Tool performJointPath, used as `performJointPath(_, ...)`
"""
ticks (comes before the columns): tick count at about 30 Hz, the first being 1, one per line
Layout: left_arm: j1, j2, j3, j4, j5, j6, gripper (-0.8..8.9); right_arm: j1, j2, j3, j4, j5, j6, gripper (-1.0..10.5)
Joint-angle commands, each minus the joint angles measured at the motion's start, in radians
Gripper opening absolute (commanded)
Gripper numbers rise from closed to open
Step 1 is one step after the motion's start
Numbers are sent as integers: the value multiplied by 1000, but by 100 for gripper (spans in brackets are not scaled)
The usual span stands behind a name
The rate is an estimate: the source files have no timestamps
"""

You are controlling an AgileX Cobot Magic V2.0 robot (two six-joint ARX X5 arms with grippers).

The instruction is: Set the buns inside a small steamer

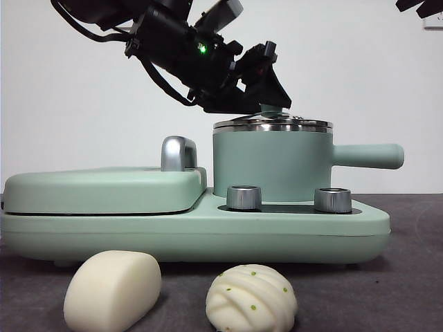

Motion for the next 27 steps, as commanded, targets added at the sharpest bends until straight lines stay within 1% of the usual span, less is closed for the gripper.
performJointPath(1, -11, 19, 25, 14, -4, 0, 280, 3, 5, 13, 5, -2, 18, 230)
performJointPath(5, -10, 19, 25, 13, -4, 0, 270, 3, 5, 13, 5, -2, 18, 230)
performJointPath(6, -10, 19, 25, 10, -4, 0, 241, 3, 5, 13, 5, -2, 18, 230)
performJointPath(9, -10, 19, 25, -10, -4, 0, 99, 3, 5, 13, 5, -2, 18, 230)
performJointPath(12, -10, 19, 25, -36, -4, 0, 10, 3, 5, 13, 2, -2, 18, 230)
performJointPath(20, -11, 12, 32, -13, -4, 0, 8, 3, 5, 13, -22, -1, 18, 230)
performJointPath(24, -11, -2, 69, -53, -4, 0, 8, 3, 5, 13, -29, -1, 18, 230)
performJointPath(27, -11, -13, 122, -131, -6, 0, 8, 3, 5, 13, -39, -2, 18, 230)
